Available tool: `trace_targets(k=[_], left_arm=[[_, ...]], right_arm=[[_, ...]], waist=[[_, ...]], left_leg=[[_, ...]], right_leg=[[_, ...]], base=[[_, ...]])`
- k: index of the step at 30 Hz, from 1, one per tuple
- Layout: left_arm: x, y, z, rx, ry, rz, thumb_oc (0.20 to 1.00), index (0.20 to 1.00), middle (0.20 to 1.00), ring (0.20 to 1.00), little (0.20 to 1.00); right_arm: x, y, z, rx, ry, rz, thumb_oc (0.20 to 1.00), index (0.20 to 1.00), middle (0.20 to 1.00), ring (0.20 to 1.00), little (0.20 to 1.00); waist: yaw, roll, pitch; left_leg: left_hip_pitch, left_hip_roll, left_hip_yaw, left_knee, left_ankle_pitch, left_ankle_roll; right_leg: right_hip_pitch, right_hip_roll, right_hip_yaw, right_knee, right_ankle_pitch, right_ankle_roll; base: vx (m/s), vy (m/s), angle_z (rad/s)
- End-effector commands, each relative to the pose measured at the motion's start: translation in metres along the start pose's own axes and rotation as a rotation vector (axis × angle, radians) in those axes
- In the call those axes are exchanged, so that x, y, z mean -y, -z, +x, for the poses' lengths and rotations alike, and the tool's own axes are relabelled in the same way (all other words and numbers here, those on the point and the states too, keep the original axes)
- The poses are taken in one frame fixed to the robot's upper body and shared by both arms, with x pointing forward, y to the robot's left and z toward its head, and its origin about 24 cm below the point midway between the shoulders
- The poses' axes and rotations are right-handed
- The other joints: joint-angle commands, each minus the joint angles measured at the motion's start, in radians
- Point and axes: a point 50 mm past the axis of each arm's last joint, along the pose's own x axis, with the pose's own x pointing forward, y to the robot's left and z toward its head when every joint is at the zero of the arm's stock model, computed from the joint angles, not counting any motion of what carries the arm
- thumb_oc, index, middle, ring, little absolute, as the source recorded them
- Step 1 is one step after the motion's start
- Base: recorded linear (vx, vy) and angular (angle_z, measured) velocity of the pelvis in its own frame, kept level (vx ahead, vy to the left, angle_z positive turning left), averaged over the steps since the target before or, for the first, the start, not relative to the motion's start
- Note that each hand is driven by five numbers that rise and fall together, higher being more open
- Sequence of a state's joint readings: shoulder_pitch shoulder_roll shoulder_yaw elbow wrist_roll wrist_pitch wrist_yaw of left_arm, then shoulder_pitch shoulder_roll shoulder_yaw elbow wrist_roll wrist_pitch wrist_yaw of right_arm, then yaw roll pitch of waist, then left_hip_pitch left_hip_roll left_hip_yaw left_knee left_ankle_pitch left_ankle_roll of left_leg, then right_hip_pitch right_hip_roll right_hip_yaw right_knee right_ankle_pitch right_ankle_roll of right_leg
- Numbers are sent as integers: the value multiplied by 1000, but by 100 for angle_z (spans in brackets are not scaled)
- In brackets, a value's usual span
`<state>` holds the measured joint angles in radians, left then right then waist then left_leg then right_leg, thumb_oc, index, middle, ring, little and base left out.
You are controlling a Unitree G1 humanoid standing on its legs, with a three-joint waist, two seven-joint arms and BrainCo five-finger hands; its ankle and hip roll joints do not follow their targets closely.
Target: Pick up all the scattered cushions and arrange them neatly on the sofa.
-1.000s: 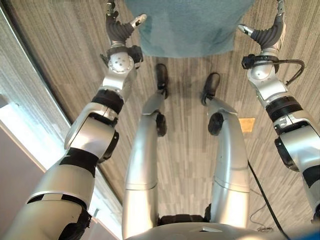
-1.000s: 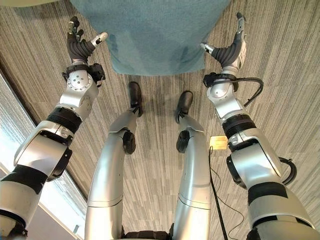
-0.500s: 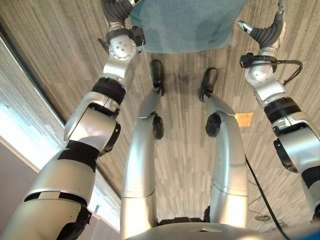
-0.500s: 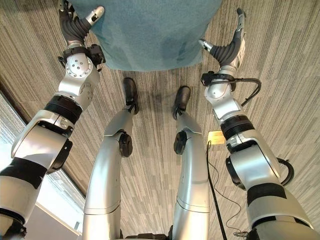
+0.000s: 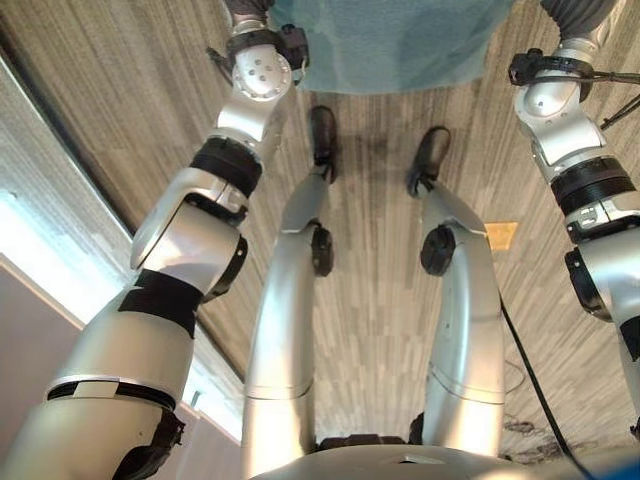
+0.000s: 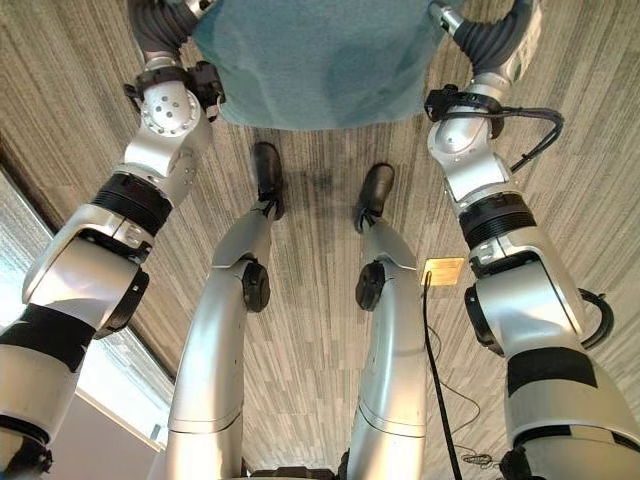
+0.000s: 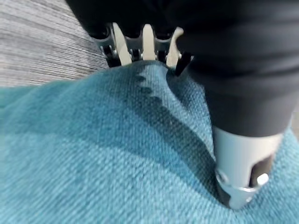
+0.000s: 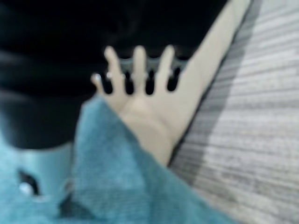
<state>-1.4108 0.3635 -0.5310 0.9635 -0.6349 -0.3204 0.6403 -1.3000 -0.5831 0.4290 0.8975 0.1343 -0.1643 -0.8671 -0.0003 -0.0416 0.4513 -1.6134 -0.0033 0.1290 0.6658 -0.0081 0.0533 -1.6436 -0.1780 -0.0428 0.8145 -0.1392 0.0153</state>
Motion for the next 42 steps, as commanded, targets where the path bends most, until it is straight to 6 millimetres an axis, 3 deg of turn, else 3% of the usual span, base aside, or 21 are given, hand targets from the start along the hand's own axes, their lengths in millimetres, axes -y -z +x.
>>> trace_targets(k=[1,15,20,25,27,37,38,39,40,41,42], left_arm=[[11,-1,-8,42,17,-5,1000,1000,1000,1000,1000],[32,-17,-13,71,80,-91,1000,1000,1000,1000,1000],[39,-25,-15,84,136,-135,1000,1000,1000,1000,1000],[45,-35,-17,107,202,-200,1000,1000,1000,1000,1000],[47,-40,-19,123,232,-235,1000,1000,1000,1000,1000],[61,-49,-25,112,309,-355,1000,1000,1000,1000,1000],[64,-54,-26,115,315,-409,1000,1000,1000,1000,1000],[64,-54,-26,115,316,-410,1000,1000,1000,1000,1000],[66,-59,-27,128,320,-431,573,573,573,573,573],[64,-61,-26,132,312,-462,200,200,200,200,200],[64,-60,-26,132,312,-462,200,200,200,200,200]], right_arm=[[-4,3,-7,-39,58,13,1000,1000,1000,1000,1000],[-16,-4,4,-122,12,13,1000,1000,1000,1000,1000],[-19,-13,11,-138,-66,130,1000,1000,1000,1000,1000],[-29,-37,13,-90,-177,286,1000,1000,1000,1000,1000],[-42,-67,10,9,-281,348,1000,1000,1000,1000,1000],[-68,-120,-9,128,-497,527,1000,1000,1000,1000,1000],[-72,-131,-14,141,-531,585,200,200,200,200,200],[-72,-131,-14,142,-531,586,200,200,200,200,200],[-73,-140,-16,161,-537,614,200,200,200,200,200],[-72,-146,-20,172,-549,669,200,200,200,200,200],[-72,-146,-20,171,-549,669,200,200,200,200,200]], waist=[[-34,27,-54],[-4,49,-18],[8,56,-3],[19,61,16],[28,69,32],[46,82,48],[48,82,45],[47,82,45],[45,81,47],[41,78,44],[41,78,43]], left_leg=[[43,-53,-129,123,-222,-25],[43,-61,-136,137,-216,-29],[43,-65,-140,149,-214,-33],[43,-68,-149,165,-208,-39],[43,-68,-153,183,-206,-44],[43,-78,-158,207,-200,-52],[43,-80,-158,210,-201,-52],[43,-80,-158,210,-201,-52],[43,-84,-159,207,-198,-55],[43,-84,-161,200,-195,-55],[43,-84,-161,200,-195,-54]], right_leg=[[74,3,32,-3,-12,95],[74,2,28,27,-25,95],[74,3,23,44,-34,93],[74,-4,25,73,-47,89],[74,-7,27,95,-49,86],[74,-20,32,124,-58,78],[74,-20,33,128,-60,79],[74,-20,33,128,-60,79],[74,-19,34,126,-56,81],[74,-19,35,124,-55,83],[74,-19,36,124,-55,83]], base=[[0,0,0],[0,0,0],[8,-25,0],[22,-49,7],[25,-30,7],[5,-11,2],[4,11,5],[0,0,0],[0,0,0],[0,0,0],[0,0,0]])
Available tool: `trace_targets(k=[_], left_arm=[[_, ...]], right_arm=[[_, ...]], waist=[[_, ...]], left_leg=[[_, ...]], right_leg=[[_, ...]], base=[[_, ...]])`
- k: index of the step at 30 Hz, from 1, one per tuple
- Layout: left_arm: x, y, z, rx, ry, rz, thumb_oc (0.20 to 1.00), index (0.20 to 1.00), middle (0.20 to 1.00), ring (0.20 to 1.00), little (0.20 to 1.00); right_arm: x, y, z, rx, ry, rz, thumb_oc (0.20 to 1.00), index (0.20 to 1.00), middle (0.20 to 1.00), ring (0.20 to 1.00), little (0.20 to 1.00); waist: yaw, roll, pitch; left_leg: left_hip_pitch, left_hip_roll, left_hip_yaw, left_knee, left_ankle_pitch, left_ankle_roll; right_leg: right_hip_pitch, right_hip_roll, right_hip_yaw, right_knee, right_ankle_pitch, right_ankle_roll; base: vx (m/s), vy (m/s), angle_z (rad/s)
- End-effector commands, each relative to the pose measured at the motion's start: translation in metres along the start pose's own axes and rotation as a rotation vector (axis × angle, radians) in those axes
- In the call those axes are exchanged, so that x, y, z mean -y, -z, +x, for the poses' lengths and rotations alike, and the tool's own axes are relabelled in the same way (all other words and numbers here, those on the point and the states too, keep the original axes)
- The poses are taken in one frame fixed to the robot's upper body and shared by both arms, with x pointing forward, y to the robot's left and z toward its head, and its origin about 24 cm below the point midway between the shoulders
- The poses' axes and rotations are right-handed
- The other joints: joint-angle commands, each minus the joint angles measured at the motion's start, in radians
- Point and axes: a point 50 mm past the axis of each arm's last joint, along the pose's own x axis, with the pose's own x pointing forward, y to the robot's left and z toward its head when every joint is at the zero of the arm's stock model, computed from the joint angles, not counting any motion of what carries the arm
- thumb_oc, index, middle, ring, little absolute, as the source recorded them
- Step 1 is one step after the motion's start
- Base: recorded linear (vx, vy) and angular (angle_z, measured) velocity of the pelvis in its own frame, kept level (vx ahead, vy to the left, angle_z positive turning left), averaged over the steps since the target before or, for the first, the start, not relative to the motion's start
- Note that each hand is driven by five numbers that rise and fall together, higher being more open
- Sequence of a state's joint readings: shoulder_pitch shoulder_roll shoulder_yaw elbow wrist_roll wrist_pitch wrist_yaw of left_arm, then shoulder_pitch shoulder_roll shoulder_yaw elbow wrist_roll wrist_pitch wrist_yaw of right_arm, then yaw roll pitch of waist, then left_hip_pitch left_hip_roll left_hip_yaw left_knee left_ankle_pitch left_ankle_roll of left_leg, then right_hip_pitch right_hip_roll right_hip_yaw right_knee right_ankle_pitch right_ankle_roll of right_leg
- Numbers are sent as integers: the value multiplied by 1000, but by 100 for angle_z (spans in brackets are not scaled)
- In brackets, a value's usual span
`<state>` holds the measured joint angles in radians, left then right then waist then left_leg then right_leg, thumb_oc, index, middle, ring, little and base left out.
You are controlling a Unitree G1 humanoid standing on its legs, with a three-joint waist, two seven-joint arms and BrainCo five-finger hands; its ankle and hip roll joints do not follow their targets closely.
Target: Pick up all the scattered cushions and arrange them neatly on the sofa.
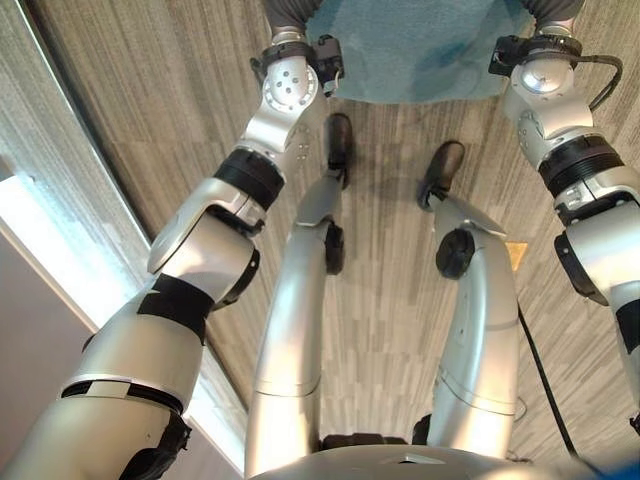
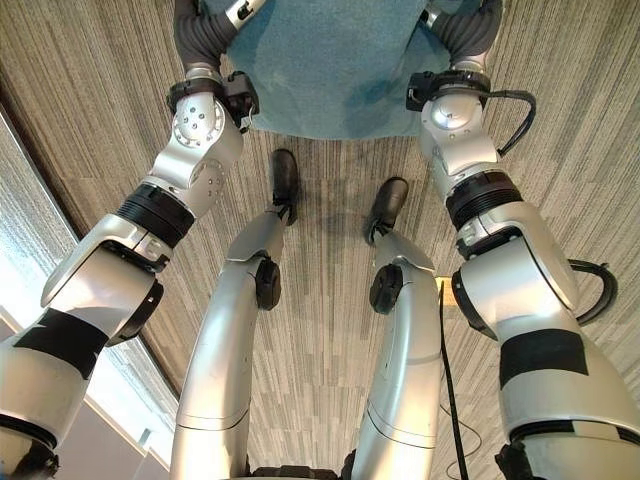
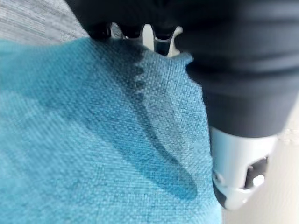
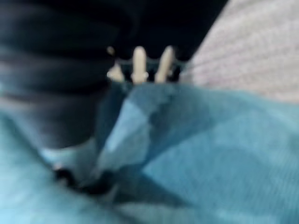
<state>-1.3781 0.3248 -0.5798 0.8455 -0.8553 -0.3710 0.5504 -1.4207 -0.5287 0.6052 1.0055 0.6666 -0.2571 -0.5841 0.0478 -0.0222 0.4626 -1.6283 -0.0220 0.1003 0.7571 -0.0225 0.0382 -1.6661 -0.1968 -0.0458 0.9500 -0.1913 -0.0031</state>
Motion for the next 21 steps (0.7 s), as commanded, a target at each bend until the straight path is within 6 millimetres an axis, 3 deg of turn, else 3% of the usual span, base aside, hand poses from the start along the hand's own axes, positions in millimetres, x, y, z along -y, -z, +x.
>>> trace_targets(k=[1,10,17,21], left_arm=[[50,-50,-6,193,198,-230,200,200,200,200,200],[23,-55,0,233,123,-245,200,200,200,200,200],[30,-60,-13,283,172,-283,200,200,200,200,200],[35,-57,-32,319,215,-297,200,200,200,200,200]], right_arm=[[-89,-107,-29,358,-384,256,200,200,200,200,200],[-74,-113,-27,394,-346,350,200,200,200,200,200],[-74,-114,-43,465,-371,363,200,200,200,200,200],[-66,-102,-57,488,-353,411,200,200,200,200,200]], waist=[[-8,54,26],[-18,41,-25],[-31,40,-104],[-38,41,-132]], left_leg=[[58,-69,-132,111,-179,-40],[58,-68,-121,110,-189,-40],[58,-74,-123,6,-159,-38],[102,-75,-136,-74,-140,-34]], right_leg=[[96,3,39,-7,-2,101],[96,17,38,-18,10,104],[104,59,2,-120,40,106],[160,77,-17,-211,58,103]], base=[[0,0,0],[0,0,0],[-32,-20,-2],[-58,-19,0]])
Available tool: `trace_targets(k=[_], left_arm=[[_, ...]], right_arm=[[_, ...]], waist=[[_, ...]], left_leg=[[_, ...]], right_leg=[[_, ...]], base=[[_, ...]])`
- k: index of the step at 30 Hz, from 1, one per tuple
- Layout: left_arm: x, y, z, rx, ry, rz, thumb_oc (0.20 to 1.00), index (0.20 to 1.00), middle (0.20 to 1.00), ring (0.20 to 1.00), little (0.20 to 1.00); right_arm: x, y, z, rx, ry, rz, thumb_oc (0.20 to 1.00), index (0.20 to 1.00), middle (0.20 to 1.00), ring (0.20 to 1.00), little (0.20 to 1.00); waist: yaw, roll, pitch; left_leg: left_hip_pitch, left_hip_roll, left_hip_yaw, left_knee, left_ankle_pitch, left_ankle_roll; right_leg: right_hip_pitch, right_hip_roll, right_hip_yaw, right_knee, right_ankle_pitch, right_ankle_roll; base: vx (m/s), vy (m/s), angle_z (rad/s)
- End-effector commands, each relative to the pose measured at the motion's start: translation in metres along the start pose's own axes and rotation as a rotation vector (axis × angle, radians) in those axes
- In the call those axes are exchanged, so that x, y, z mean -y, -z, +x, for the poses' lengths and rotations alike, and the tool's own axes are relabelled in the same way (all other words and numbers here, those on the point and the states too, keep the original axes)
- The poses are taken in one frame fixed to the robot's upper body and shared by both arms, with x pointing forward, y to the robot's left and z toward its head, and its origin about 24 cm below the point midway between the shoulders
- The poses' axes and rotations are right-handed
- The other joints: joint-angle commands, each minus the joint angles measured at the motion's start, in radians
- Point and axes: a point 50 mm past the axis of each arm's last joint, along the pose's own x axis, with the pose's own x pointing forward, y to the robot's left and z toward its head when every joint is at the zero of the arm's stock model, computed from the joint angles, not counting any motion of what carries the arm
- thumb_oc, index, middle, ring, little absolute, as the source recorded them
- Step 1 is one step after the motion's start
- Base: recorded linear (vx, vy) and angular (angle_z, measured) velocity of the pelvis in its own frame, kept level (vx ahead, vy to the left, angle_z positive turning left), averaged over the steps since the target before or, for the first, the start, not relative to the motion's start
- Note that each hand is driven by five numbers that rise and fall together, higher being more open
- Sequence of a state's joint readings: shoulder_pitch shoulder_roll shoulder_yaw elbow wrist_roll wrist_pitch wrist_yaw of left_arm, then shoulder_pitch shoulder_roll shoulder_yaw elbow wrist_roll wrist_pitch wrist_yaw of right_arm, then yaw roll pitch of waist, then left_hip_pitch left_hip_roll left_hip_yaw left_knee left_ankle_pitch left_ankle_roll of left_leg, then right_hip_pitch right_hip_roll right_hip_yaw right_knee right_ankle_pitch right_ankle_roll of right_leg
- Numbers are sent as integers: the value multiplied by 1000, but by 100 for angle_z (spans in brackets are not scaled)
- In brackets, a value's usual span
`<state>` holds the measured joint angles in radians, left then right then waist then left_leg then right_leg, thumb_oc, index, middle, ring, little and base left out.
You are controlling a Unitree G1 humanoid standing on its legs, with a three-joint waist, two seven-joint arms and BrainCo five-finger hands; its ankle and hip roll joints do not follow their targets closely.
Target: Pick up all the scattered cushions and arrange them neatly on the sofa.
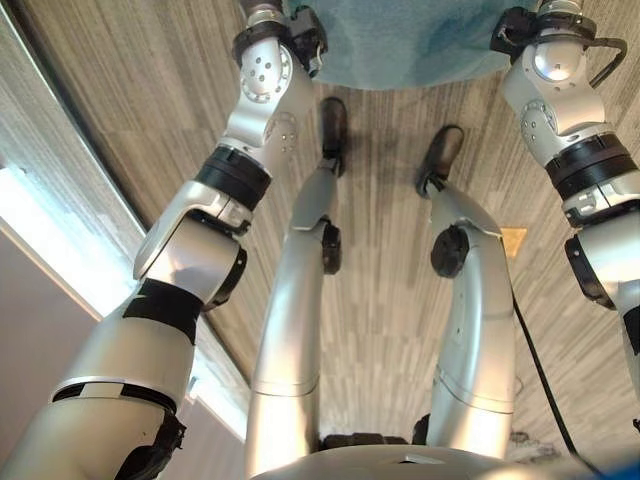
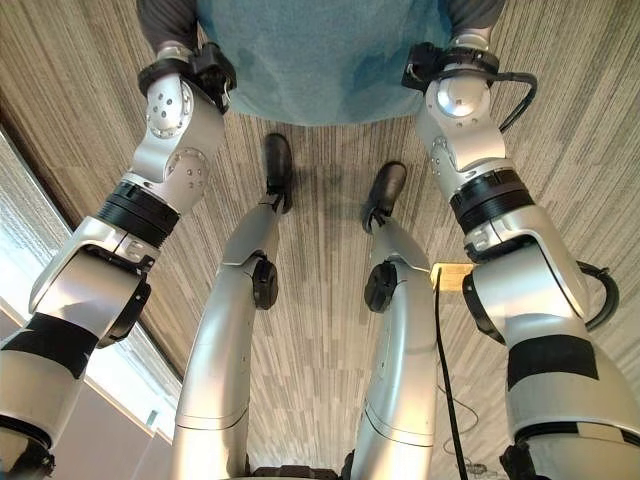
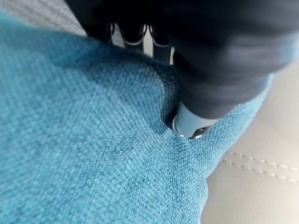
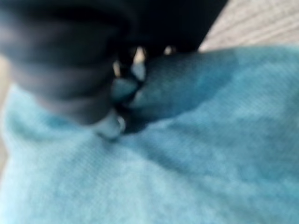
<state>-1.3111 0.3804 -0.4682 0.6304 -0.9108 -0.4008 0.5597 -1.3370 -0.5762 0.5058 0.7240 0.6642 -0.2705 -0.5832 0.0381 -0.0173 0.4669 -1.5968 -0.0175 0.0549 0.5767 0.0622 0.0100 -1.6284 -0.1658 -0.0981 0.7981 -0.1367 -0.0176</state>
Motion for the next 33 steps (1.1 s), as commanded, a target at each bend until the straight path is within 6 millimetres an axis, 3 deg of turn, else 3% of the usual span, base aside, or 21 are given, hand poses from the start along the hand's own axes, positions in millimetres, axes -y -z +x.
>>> trace_targets(k=[1,6,16,21,26,27,31,33], left_arm=[[49,-18,-33,207,245,-110,200,200,200,200,200],[44,-16,-50,229,267,-107,200,200,200,200,200],[3,-9,-92,248,274,-63,200,200,200,200,200],[-22,6,-112,157,275,-18,200,200,200,200,200],[-46,28,-133,29,253,35,200,200,200,200,200],[-53,36,-141,-22,242,47,200,200,200,200,200],[-67,48,-154,-91,205,70,200,200,200,200,200],[-79,58,-168,-163,176,94,200,200,200,200,200]], right_arm=[[-76,-61,-40,349,-298,255,200,200,200,200,200],[-61,-53,-56,372,-275,284,200,200,200,200,200],[-31,-27,-104,399,-300,165,200,200,200,200,200],[-15,-9,-123,321,-292,152,200,200,200,200,200],[-4,18,-144,193,-304,129,200,200,200,200,200],[0,28,-152,132,-290,152,200,200,200,200,200],[7,43,-164,61,-285,109,200,200,200,200,200],[14,60,-178,-29,-278,85,200,200,200,200,200]], waist=[[-29,37,-137],[-39,38,-133],[-45,28,-138],[-42,22,-144],[-40,1,-165],[-40,-2,-162],[-34,-9,-155],[-32,-14,-169]], left_leg=[[95,-80,-95,78,-219,-4],[201,-80,-109,-4,-199,-7],[509,-70,-146,-173,-168,-30],[676,-71,-141,-249,-128,-37],[877,-69,-139,-311,-141,-34],[965,-68,-136,-326,-151,-27],[1086,-70,-126,-333,-173,-12],[1201,-73,-119,-371,-186,2]], right_leg=[[138,49,33,-73,11,121],[241,53,14,-159,31,122],[524,26,-22,-327,91,127],[685,-9,-59,-420,149,123],[882,-33,-83,-496,183,141],[952,-37,-78,-503,201,153],[1065,-45,-64,-518,219,163],[1145,-51,-51,-505,255,182]], base=[[-72,-15,1],[-65,-11,5],[-32,4,3],[-26,32,2],[69,73,3],[54,125,-2],[116,115,-6],[156,122,-18]])
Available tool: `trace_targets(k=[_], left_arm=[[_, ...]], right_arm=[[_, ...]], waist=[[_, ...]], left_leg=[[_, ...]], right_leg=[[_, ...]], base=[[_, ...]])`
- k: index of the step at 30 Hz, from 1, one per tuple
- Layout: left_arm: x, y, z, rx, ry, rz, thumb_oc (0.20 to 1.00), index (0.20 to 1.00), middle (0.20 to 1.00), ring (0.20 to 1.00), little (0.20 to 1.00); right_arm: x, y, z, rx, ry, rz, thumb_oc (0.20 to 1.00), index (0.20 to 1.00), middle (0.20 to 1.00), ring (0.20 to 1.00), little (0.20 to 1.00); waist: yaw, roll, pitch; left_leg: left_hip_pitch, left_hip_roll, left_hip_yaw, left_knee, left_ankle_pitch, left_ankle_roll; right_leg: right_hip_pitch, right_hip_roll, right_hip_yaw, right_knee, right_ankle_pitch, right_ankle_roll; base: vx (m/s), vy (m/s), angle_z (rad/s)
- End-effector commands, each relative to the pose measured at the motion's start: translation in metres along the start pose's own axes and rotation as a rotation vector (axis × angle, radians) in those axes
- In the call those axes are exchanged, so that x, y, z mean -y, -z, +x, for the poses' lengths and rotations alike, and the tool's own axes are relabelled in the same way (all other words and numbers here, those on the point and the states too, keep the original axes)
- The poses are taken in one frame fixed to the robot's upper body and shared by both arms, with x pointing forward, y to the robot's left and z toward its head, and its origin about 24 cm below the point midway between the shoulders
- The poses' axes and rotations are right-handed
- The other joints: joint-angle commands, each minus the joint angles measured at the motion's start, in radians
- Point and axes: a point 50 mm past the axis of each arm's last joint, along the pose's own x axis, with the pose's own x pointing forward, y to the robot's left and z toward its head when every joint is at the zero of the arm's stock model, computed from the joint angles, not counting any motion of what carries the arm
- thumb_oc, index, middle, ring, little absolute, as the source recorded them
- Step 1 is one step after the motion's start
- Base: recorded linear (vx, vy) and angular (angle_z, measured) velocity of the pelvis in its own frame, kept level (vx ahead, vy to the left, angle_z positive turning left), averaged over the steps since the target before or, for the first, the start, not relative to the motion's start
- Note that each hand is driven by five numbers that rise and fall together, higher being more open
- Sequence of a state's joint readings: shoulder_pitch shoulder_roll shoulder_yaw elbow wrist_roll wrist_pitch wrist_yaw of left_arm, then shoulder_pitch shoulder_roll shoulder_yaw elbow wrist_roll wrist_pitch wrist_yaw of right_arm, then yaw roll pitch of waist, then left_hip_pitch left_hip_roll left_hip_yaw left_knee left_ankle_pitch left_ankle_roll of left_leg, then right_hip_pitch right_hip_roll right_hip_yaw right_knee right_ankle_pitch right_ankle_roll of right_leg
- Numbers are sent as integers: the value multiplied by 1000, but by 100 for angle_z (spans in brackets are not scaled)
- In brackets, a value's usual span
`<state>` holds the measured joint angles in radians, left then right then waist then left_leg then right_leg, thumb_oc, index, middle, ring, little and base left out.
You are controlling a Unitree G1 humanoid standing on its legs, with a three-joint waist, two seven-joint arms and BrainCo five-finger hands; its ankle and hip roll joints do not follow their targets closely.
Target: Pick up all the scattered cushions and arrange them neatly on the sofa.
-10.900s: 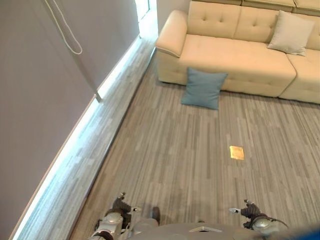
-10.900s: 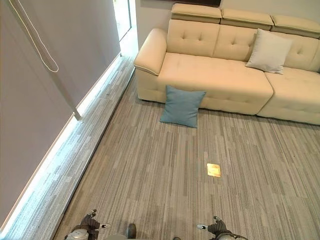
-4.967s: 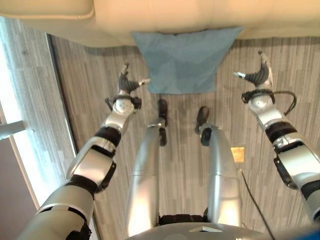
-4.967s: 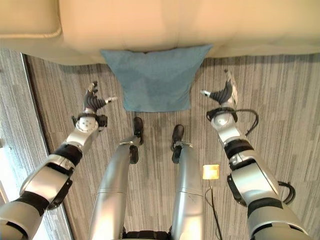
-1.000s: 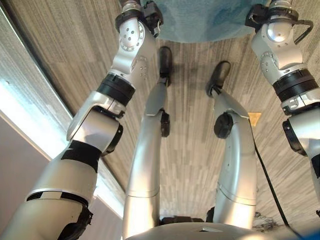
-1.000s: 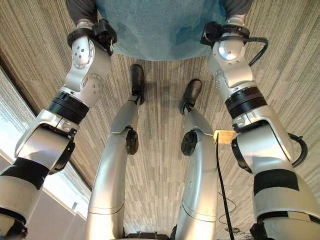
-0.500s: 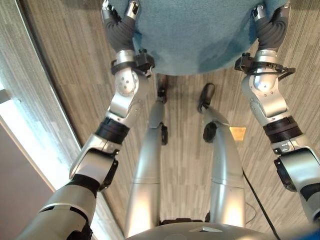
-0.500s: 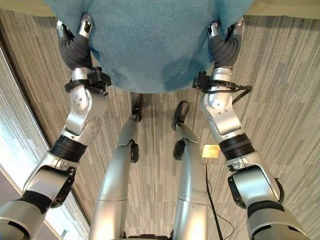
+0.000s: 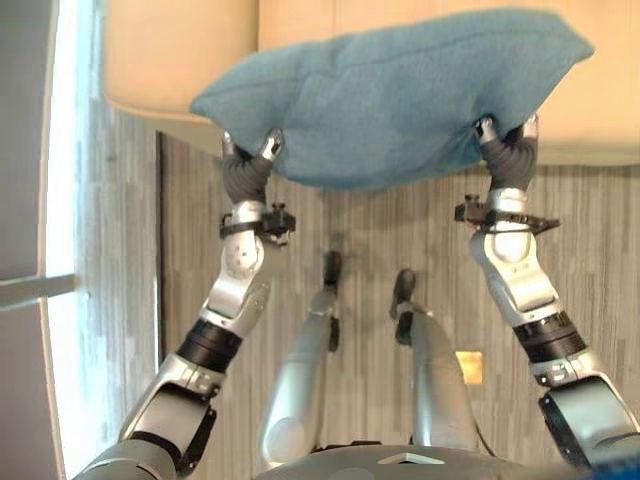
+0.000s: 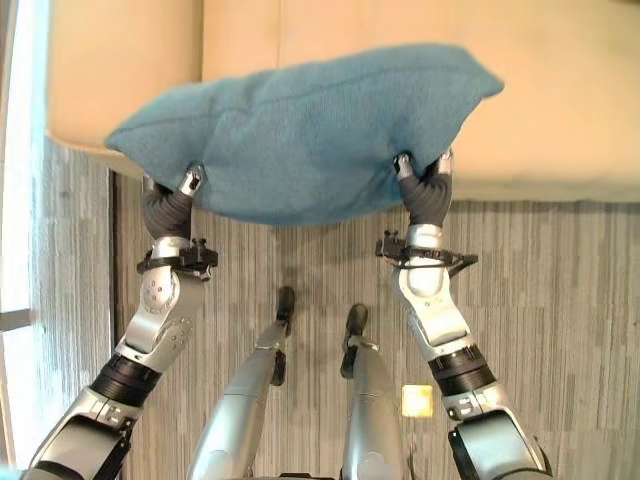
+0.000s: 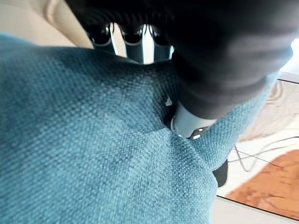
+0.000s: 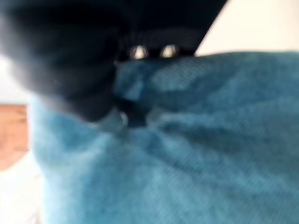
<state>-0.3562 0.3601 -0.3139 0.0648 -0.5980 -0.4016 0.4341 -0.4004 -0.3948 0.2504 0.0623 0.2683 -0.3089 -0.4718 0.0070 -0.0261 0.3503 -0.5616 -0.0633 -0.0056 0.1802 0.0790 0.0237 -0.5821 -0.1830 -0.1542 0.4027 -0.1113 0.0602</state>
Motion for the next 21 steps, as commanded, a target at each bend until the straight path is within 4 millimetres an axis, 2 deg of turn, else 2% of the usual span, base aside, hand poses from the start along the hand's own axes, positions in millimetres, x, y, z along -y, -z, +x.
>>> trace_targets(k=[1,3,4,7,9,12,14,16,17,18,20,21], left_arm=[[39,-11,2,88,217,-22,200,200,200,200,200],[32,1,-8,13,204,-36,200,200,200,200,200],[31,3,-11,-2,209,-34,200,200,200,200,200],[27,7,-16,-32,205,-28,200,200,200,200,200],[22,11,-21,-58,196,-19,200,200,200,200,200],[15,14,-26,-80,176,6,200,200,200,200,200],[12,16,-28,-85,174,25,200,200,200,200,200],[10,17,-30,-93,173,28,200,200,200,200,200],[6,20,-33,-109,164,39,200,200,200,200,200],[-4,26,-42,-148,130,30,200,200,200,200,200],[-4,26,-42,-150,130,30,200,200,200,200,200],[-5,31,-46,-179,132,25,200,200,200,200,200]], right_arm=[[-25,-26,3,149,-130,67,200,200,200,200,200],[-23,-14,-4,85,-121,91,200,200,200,200,200],[-23,-13,-5,74,-119,105,200,200,200,200,200],[-24,-11,-7,61,-117,122,200,200,200,200,200],[-23,-10,-8,45,-128,138,200,200,200,200,200],[-18,-7,-9,22,-126,132,200,200,200,200,200],[-11,-2,-13,-2,-125,126,200,200,200,200,200],[-7,0,-15,-13,-119,121,200,200,200,200,200],[-2,4,-18,-32,-110,112,200,200,200,200,200],[12,12,-28,-82,-89,85,200,200,200,200,200],[12,12,-28,-83,-89,85,200,200,200,200,200],[21,16,-33,-105,-82,71,200,200,200,200,200]], waist=[[-1,-5,-53],[3,6,-60],[7,11,-62],[15,16,-76],[18,6,-114],[7,4,-137],[-7,0,-148],[-9,-1,-158],[-5,-4,-181],[-17,-3,-235],[-19,-2,-234],[-23,6,-241]], left_leg=[[166,-28,-58,25,-202,-12],[251,-18,-44,26,-222,2],[273,-14,-41,31,-232,9],[334,-4,-27,11,-242,10],[414,4,-12,-36,-253,2],[521,12,-10,-70,-280,-15],[598,11,-26,-87,-309,-26],[624,14,-29,-94,-318,-32],[643,22,-29,-98,-314,-43],[674,72,-25,-64,-281,-87],[676,73,-26,-64,-282,-88],[616,119,-4,95,-180,-144]], right_leg=[[99,-35,5,-110,230,105],[135,-28,22,-18,254,118],[143,-22,28,19,246,119],[158,-14,8,36,239,119],[180,-16,-44,-62,222,113],[183,-10,-124,-232,233,118],[212,18,-125,-300,231,119],[248,24,-118,-329,229,118],[289,31,-122,-341,230,109],[363,69,-118,-349,198,82],[367,71,-121,-352,199,81],[439,94,-141,-380,178,47]], base=[[158,143,-14],[171,167,-9],[117,136,-32],[155,58,-32],[308,-80,-22],[348,-121,-28],[304,-110,-9],[201,-94,27],[529,-331,60],[448,-291,59],[240,-206,43],[127,-248,21]])
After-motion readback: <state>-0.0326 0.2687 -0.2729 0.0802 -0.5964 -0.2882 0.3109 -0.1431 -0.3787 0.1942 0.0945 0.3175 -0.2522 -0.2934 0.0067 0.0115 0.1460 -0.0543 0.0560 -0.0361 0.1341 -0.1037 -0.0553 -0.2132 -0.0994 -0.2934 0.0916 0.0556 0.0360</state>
